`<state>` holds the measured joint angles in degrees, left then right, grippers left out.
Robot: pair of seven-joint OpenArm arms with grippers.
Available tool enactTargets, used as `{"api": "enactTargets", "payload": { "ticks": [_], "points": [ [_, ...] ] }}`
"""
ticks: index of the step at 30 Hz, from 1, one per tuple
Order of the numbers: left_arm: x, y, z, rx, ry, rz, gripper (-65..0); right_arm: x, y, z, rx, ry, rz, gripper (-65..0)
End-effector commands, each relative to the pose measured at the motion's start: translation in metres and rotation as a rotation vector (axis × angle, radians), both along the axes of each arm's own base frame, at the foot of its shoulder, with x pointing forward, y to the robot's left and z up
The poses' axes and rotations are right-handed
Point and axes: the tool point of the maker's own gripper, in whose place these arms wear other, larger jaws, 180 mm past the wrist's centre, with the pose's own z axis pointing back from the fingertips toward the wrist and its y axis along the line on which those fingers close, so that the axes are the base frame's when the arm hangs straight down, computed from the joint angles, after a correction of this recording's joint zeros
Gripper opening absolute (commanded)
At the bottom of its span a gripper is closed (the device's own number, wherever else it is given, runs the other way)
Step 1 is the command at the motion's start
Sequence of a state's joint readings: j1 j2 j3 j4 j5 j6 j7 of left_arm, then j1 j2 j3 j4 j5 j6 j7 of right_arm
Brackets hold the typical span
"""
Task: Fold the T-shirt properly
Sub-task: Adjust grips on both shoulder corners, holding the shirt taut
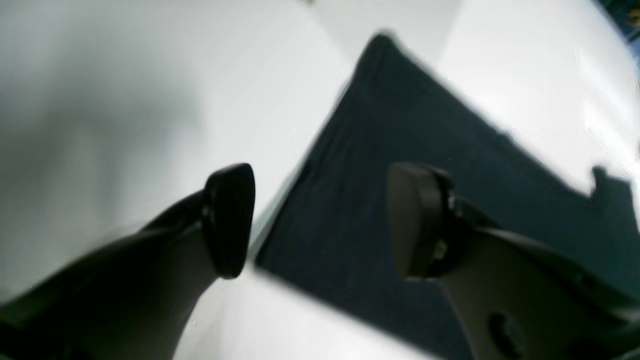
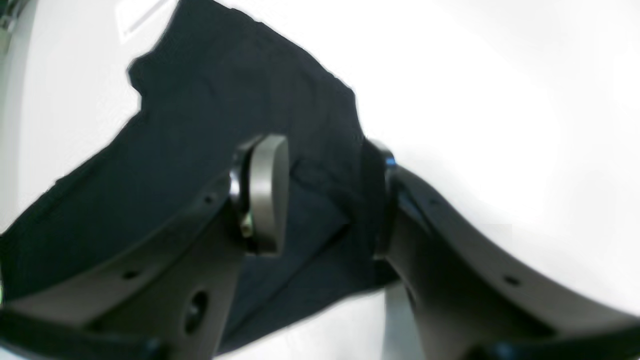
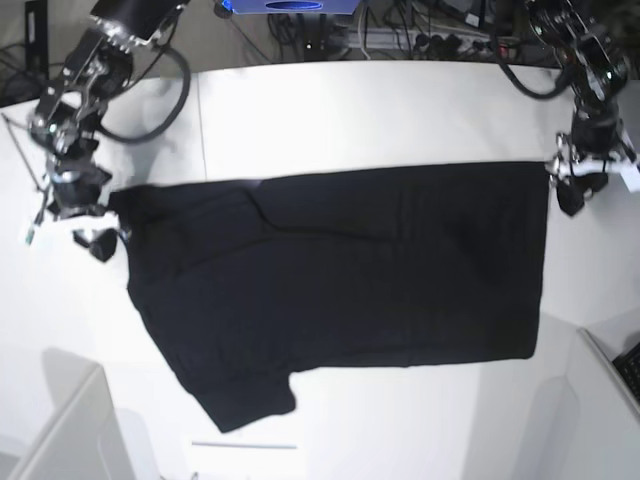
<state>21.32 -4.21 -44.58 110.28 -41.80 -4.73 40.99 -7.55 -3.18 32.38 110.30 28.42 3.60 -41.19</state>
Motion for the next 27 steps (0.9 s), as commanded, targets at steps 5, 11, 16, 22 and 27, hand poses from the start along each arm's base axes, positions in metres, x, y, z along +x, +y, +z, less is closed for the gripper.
{"api": "enactTargets", "payload": {
  "ticks": [5, 11, 16, 22, 27],
  "points": [
    [-0.042, 0.01, 0.004, 0.087, 0.003, -0.032, -25.2, -0.022, 0.017, -0.014, 0.052, 0.027, -0.01, -42.0],
    [-0.076, 0.026, 0.005, 0.153, 0.05, -0.044, -25.2, -0.05, 0.014, -0.037, 0.161, 0.093, -0.099, -41.7],
    [-0.093, 0.032, -0.018, 0.105, 0.107, -0.016, -25.2, -0.07, -0.003, -0.05, 0.313, 0.091, -0.209, -41.4],
    [-0.112, 0.035, -0.059, 0.0, 0.17, 0.035, -25.2, -0.08, -0.006, -0.081, 0.347, 0.169, -0.231, -38.3],
    [-0.105, 0.043, -0.068, -0.011, 0.176, 0.043, -25.2, -0.077, -0.007, -0.1, 0.382, 0.204, -0.244, -33.9]
  ]
}}
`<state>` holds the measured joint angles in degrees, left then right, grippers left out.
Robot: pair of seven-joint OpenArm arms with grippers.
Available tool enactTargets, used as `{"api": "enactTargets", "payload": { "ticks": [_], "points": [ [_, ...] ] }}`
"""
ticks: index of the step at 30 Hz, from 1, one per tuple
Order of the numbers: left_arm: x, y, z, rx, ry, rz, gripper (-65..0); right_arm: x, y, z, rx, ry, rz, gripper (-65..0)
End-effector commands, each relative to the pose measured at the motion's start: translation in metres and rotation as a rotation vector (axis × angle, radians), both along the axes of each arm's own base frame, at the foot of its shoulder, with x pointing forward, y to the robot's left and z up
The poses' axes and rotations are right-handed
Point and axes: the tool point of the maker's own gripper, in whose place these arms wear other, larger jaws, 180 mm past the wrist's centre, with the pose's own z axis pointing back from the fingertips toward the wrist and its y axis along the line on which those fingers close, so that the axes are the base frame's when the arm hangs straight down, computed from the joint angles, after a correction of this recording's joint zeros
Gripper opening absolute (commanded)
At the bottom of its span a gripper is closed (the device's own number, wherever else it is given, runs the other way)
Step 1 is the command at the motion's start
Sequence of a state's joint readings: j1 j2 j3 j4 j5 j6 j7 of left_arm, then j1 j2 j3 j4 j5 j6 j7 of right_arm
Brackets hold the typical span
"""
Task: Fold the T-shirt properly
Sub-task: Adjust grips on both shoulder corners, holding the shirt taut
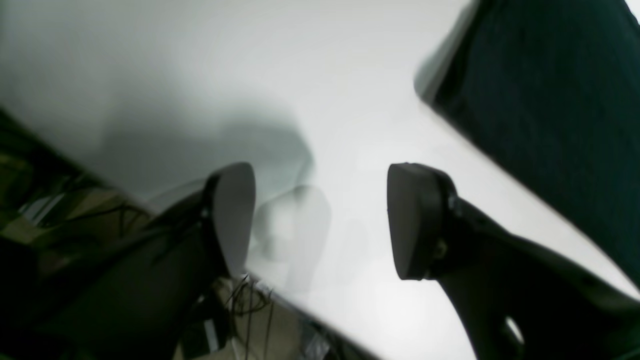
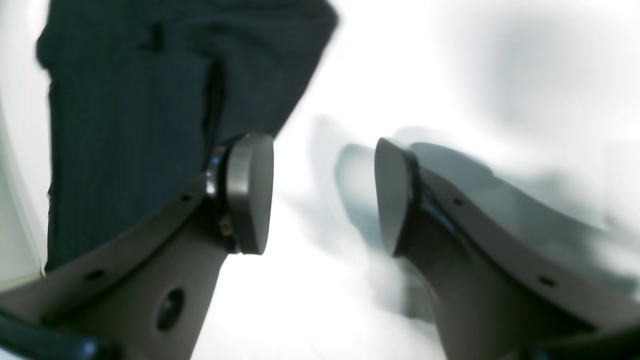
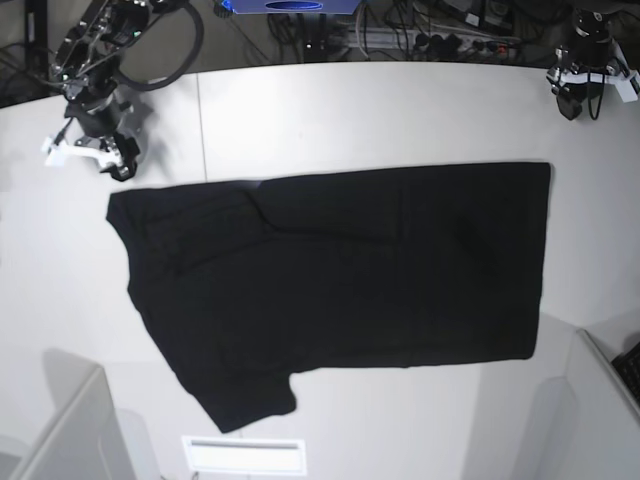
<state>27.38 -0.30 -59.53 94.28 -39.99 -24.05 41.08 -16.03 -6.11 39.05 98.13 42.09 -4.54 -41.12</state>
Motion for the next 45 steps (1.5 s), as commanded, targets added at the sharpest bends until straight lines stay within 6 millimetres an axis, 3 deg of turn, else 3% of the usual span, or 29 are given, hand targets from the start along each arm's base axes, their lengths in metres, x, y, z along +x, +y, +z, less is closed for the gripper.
{"api": "enactTargets", "payload": {
  "ticks": [1, 8, 14, 20, 27, 38, 42, 45],
  "points": [
    [0.006, 0.009, 0.01, 0.043, -0.02, -0.01, -25.2, 0.01, -0.006, 0.008, -0.013, -0.036, 0.001, -33.9],
    [0.041, -0.004, -0.01, 0.035, 0.002, -0.064, -25.2, 0.023, -0.013, -0.009, -0.035, 0.015, 0.008, -33.8],
    [0.067, -0.021, -0.031, -0.048, -0.016, -0.078, -25.2, 0.041, -0.013, -0.008, -0.026, -0.003, 0.007, -33.8],
    [0.094, -0.037, -0.039, -0.1, -0.044, -0.103, -25.2, 0.053, -0.014, -0.01, -0.009, -0.007, 0.007, -33.9],
    [0.101, -0.041, -0.048, -0.139, -0.044, -0.095, -25.3, 0.056, -0.015, -0.024, 0.018, 0.023, 0.007, -34.2],
    [0.113, -0.043, -0.044, -0.141, -0.067, -0.101, -25.5, 0.063, -0.011, -0.023, 0.025, 0.016, 0.016, -34.4],
    [0.114, -0.054, -0.048, -0.151, -0.052, -0.134, -25.7, 0.063, -0.011, -0.023, 0.025, 0.017, 0.018, -34.7],
    [0.112, -0.058, -0.054, -0.167, -0.039, -0.137, -26.3, 0.062, -0.01, -0.025, 0.029, 0.022, 0.018, -40.7]
  ]
}}
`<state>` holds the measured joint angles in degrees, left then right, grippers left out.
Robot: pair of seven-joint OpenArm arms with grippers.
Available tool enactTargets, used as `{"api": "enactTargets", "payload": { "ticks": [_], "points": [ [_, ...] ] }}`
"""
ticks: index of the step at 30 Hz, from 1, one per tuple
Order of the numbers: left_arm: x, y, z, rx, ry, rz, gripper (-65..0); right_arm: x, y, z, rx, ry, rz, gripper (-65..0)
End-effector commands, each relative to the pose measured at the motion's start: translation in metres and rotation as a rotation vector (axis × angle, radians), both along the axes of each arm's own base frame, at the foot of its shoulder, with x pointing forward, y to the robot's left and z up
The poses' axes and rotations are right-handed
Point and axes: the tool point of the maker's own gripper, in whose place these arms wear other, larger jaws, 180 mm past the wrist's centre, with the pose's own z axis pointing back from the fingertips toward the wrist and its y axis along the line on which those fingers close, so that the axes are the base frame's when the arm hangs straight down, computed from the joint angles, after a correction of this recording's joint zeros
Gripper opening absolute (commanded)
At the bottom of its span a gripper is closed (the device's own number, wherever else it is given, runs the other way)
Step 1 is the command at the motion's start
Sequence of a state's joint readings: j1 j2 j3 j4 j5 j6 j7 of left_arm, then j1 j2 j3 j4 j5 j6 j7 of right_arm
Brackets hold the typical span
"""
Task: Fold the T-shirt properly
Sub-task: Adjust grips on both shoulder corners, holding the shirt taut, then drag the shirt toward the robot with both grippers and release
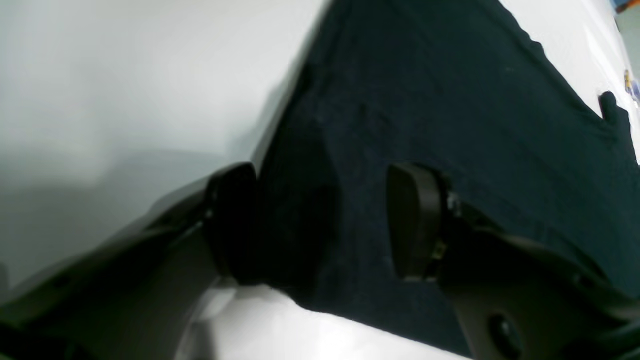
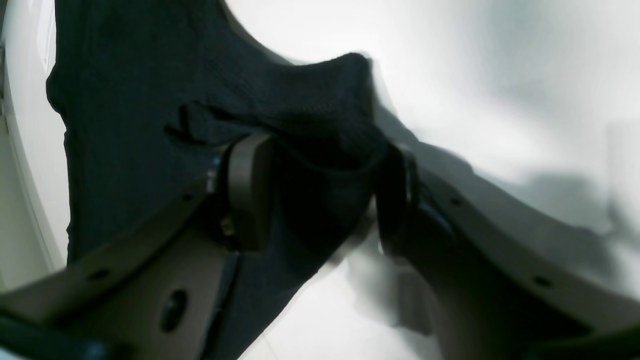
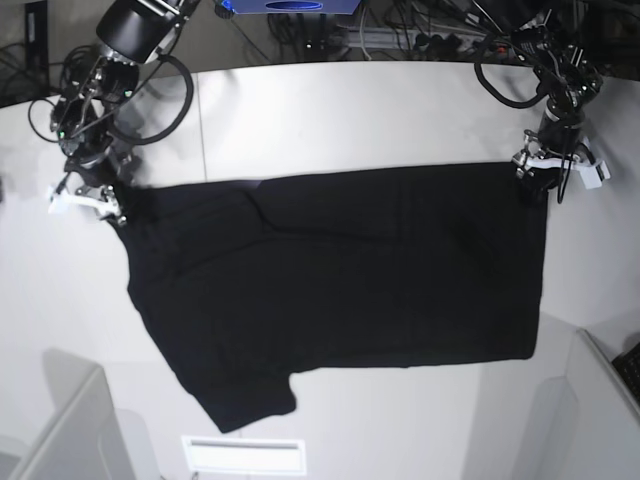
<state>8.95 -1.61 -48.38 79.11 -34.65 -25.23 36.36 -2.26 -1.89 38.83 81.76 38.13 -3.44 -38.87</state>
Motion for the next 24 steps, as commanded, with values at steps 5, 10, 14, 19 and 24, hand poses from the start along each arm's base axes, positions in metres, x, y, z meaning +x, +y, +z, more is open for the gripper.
{"api": "enactTargets", "payload": {
  "ticks": [5, 10, 14, 19, 24],
  "points": [
    [-0.019, -0.011, -0.033, -0.056, 0.133, -0.019, -57.8, -0.004, 0.004, -0.014, 0.036, 0.049, 0.004, -64.2],
    [-0.023, -0.009, -0.033, -0.048, 0.141, -0.02, -65.0, -0.004, -0.004, -0.012, 0.017, 0.052, 0.007, -65.0],
    [-0.033, 0.001, -0.033, -0.021, 0.166, -0.025, -65.0, -0.005, -0.008, -0.003, -0.005, 0.035, 0.008, -65.0],
    [-0.043, 0.013, -0.016, 0.051, 0.164, -0.041, -65.0, -0.012, -0.015, 0.02, -0.074, -0.002, 0.018, -65.0],
    [-0.058, 0.019, -0.003, 0.111, 0.174, -0.055, -65.0, -0.027, -0.017, 0.025, -0.091, 0.011, 0.027, -65.0]
  ]
}}
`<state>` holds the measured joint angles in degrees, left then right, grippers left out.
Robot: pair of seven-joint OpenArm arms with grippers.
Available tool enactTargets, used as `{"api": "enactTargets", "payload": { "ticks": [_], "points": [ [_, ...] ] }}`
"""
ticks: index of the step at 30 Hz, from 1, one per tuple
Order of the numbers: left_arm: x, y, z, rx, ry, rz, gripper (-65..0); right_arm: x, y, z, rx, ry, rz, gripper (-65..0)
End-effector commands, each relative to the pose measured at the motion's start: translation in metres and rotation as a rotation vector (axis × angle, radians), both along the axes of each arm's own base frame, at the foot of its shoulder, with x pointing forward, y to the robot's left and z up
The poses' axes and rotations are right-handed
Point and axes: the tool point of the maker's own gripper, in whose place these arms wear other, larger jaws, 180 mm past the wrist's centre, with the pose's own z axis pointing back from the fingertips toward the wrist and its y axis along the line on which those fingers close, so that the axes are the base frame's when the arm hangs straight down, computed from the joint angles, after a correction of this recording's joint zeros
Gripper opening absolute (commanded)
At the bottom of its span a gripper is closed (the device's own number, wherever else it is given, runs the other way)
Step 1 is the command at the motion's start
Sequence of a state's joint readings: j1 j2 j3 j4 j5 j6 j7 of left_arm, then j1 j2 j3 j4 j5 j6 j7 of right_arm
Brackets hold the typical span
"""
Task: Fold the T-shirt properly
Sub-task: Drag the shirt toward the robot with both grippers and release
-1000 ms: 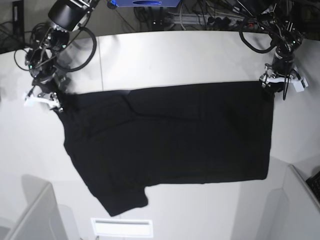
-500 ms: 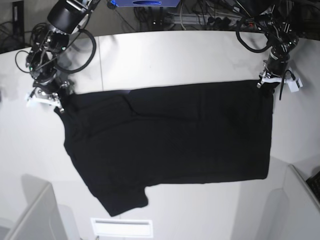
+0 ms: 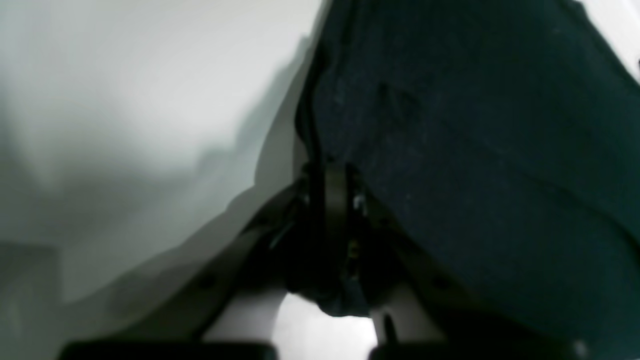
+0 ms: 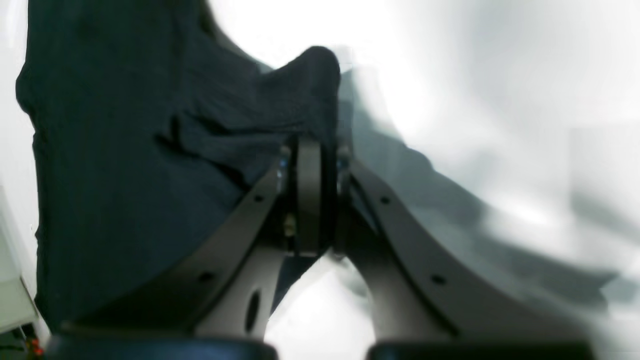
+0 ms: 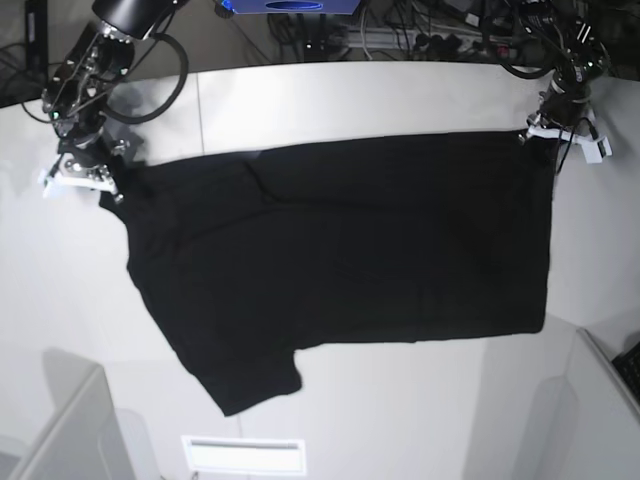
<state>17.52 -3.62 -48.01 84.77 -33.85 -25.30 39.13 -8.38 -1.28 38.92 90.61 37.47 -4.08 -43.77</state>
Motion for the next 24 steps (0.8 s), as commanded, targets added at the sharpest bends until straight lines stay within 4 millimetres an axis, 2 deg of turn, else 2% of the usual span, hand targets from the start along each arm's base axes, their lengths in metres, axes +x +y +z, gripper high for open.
{"api": "enactTargets", "payload": {
  "ticks": [1, 8, 20, 24],
  "points": [
    [-0.012, 0.008, 0.0, 0.034, 0.047, 0.003, -65.0, 0.003, -0.008, 0.011, -0.026, -0.026, -0.004, -65.0],
    [-0.039, 0.01, 0.006, 0.081, 0.094, -0.02, -65.0, -0.022, 0.001, 0.016, -0.033, 0.008, 0.025, -65.0],
    [-0.059, 0.016, 0.014, 0.126, 0.131, -0.043, -65.0, -0.072, 0.015, 0.026, -0.074, 0.049, 0.03, -65.0],
    [-0.069, 0.031, 0.024, 0.163, 0.133, -0.009, -65.0, -0.083, 0.017, 0.022, -0.071, 0.076, 0.035, -65.0]
  ]
}}
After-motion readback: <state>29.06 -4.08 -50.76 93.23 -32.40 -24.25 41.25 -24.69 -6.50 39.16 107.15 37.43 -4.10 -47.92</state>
